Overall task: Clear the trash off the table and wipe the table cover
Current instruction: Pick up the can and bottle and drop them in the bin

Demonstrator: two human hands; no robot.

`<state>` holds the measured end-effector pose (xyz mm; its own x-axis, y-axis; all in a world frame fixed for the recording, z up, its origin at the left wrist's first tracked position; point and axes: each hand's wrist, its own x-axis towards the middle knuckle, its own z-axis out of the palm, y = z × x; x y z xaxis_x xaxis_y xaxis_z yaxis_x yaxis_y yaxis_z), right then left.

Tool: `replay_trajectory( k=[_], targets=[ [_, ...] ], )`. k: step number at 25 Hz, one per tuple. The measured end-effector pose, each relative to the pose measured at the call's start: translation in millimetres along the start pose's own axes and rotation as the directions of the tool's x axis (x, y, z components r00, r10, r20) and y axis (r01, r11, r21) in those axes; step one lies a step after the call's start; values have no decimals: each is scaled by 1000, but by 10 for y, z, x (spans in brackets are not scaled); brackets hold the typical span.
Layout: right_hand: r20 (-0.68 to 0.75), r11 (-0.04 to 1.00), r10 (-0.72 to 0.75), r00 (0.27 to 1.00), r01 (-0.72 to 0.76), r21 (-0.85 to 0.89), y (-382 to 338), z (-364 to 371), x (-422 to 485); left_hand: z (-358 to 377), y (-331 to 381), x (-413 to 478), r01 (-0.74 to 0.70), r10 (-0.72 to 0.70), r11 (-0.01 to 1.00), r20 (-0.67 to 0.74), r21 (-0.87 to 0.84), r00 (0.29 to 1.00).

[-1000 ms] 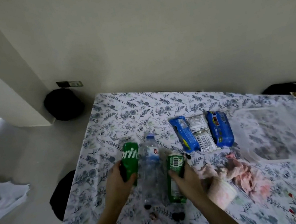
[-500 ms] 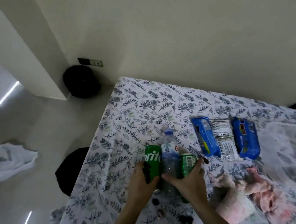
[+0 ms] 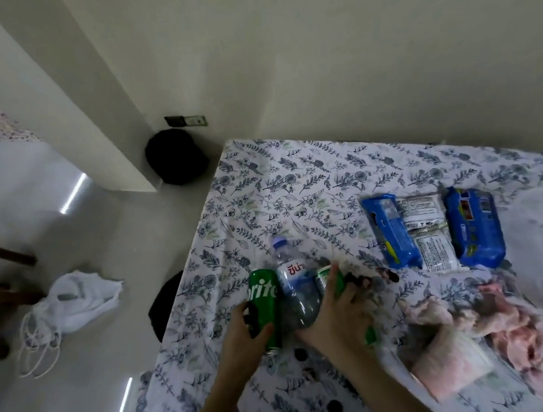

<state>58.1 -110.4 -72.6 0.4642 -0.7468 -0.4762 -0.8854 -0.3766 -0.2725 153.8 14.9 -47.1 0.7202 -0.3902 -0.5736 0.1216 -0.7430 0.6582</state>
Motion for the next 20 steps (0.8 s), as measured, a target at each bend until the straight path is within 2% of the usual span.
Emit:
replay_trajectory(
  k=[3,6,11,16,20],
  targets=[
    [26,998,-69,997,69,-3,23,-40,113,-79,-94,-72,35,-35,998,-11,-57,999],
    [52,990,-130,990,133,-49,89,-122,90,-157,-193,-182,41,-35,986,41,-162,999],
    [74,989,-147,986,147,-5,14,-297,-30,-375,-222,-212,18,-6,943,39,-333,999],
    [87,961,-225,970,207,182,-874,-214,-199,-939,-380,-56,-59,41,890,-51,-451,998],
    [119,958,-253,960,231,172,-1889,165,-341,-1710,-797,248,-94,51,852,-96,-515,994]
  ],
)
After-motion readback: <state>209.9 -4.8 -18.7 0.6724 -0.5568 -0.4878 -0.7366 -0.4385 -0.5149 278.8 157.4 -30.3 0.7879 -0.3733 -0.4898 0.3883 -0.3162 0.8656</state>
